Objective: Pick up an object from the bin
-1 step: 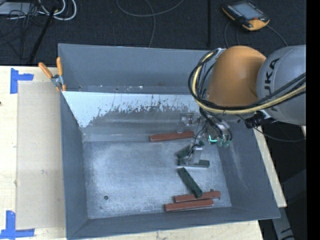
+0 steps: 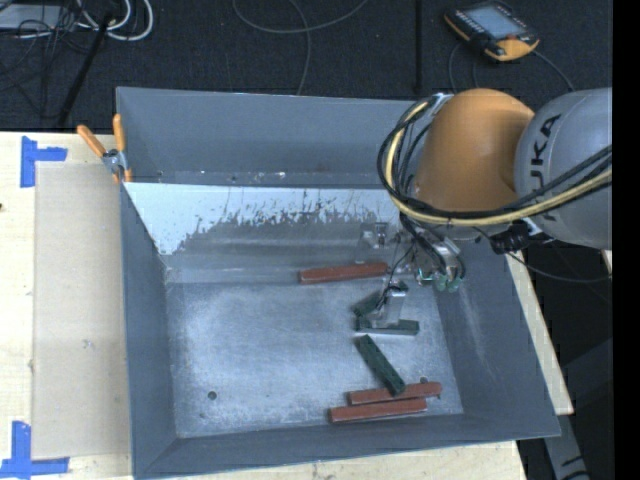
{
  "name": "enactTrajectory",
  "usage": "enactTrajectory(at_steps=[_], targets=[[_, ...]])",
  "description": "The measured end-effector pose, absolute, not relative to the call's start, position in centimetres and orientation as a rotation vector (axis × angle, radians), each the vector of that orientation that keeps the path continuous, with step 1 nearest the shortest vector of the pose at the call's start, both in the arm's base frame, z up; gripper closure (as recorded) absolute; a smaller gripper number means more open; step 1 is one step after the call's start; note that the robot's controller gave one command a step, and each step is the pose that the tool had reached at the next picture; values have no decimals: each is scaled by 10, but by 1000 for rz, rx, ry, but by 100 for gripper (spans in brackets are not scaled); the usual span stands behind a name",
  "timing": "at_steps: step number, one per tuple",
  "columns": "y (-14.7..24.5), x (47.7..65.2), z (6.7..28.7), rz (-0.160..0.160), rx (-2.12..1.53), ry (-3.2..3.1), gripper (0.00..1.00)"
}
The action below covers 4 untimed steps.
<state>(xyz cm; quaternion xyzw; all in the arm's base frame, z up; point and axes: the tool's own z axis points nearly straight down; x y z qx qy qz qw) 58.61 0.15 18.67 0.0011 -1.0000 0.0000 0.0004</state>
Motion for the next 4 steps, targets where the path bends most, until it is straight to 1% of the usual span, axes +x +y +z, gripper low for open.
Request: enactTrajectory(at_steps=[1, 2, 3, 4], targets=[[-29, 575, 141, -2, -25, -3147, 0], [-93, 592, 102, -2, -187, -3138, 0], [-69, 585, 87, 4, -272, -3129, 0], [-96, 581, 75, -3, -194, -3140, 100]])
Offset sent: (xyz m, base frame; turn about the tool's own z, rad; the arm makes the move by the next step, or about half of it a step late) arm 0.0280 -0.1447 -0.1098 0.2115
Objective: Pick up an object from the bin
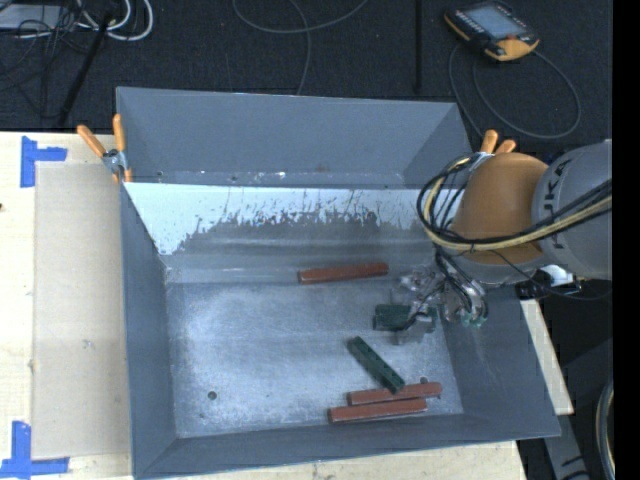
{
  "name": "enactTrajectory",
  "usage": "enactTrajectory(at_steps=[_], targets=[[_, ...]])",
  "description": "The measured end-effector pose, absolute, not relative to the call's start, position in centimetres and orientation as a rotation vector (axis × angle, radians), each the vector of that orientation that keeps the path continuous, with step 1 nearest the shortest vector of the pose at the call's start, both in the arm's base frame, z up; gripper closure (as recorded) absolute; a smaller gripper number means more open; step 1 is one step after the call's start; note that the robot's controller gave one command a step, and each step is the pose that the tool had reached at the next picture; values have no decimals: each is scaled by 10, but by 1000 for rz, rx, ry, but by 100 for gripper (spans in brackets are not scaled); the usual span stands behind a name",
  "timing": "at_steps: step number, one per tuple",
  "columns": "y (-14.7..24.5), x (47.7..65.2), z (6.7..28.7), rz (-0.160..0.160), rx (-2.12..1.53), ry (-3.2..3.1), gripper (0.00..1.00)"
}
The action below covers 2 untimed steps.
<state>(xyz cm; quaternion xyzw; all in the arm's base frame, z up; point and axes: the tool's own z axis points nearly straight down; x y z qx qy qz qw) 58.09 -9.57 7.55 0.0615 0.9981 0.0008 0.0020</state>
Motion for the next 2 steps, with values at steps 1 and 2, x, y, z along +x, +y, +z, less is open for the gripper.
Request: enactTrajectory(at_steps=[1, 2], targets=[[-96, 581, 76, 2, 193, 3131, 100], [-30, 559, 210, 1, 282, 3129, 100]])
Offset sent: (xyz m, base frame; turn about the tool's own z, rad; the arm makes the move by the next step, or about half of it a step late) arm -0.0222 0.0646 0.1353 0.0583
